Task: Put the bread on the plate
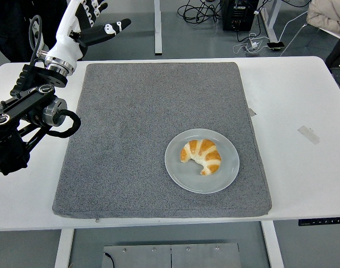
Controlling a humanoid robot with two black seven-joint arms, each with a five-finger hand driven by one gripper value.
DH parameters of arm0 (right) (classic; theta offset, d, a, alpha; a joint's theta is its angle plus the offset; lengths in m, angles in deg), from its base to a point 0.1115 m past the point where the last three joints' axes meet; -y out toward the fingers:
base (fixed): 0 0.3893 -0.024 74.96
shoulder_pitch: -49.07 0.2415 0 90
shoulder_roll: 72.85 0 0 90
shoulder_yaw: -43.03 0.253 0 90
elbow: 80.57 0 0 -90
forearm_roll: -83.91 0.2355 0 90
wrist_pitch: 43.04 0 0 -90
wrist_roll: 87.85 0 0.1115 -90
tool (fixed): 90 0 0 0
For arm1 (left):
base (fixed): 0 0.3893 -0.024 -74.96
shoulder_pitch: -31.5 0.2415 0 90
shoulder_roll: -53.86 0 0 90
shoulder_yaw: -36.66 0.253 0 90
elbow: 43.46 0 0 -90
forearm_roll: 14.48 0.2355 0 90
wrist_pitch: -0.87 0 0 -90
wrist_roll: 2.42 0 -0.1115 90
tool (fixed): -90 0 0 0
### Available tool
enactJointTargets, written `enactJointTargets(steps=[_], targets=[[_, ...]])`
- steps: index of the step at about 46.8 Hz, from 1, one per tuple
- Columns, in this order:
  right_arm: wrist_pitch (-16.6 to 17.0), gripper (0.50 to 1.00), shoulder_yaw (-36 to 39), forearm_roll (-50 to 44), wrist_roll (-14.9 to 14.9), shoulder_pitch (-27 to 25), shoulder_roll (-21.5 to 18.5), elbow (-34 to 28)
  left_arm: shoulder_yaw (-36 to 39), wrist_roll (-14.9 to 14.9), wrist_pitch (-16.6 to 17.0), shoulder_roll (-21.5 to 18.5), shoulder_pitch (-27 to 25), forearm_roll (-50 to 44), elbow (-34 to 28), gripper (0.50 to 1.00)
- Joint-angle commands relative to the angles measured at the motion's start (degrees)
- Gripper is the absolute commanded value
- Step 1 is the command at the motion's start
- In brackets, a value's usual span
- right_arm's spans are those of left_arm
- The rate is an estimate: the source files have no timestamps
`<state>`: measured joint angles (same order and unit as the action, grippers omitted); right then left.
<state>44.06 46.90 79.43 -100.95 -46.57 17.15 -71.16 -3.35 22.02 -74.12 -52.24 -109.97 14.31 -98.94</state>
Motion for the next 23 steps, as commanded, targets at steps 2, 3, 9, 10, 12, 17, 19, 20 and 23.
enactJointTargets(steps=[2,3,9,10,12,17,19,20,23], targets=[[0.0,1.000,0.0,0.0,0.0,-0.1,0.0,0.0,-0.9,0.0,-0.1,1.7,0.5,-2.9,2.3,0.948],[0.0,1.000,0.0,0.0,0.0,0.0,0.0,0.0,-0.9,0.0,0.0,2.0,0.5,-3.8,3.0,0.948],[0.0,1.000,0.0,0.0,0.0,0.0,0.0,0.0,-1.8,0.0,-0.9,4.0,0.4,-10.8,8.4,0.948],[0.0,1.000,0.0,0.0,0.0,0.0,0.0,0.0,-2.1,0.2,-1.8,4.2,0.4,-11.9,9.4,0.948],[0.0,1.000,0.0,0.0,0.0,0.0,0.0,0.0,-2.8,0.3,-4.1,4.8,0.2,-14.0,11.4,0.948],[0.0,1.000,0.0,0.0,0.0,0.0,0.0,0.0,-4.8,0.3,-9.8,6.9,-0.1,-18.6,18.9,0.948],[0.0,1.000,0.0,0.0,-0.1,0.0,0.0,0.0,-5.2,0.3,-12.0,7.9,-0.4,-19.6,22.7,0.948],[0.0,1.000,0.0,0.0,-0.1,0.0,0.0,0.0,-5.4,0.3,-13.1,8.5,-0.6,-19.9,24.5,0.948],[0.0,1.000,0.0,0.0,0.0,-0.1,0.0,0.0,-5.8,0.3,-16.2,10.0,-1.8,-20.6,29.4,0.948]])
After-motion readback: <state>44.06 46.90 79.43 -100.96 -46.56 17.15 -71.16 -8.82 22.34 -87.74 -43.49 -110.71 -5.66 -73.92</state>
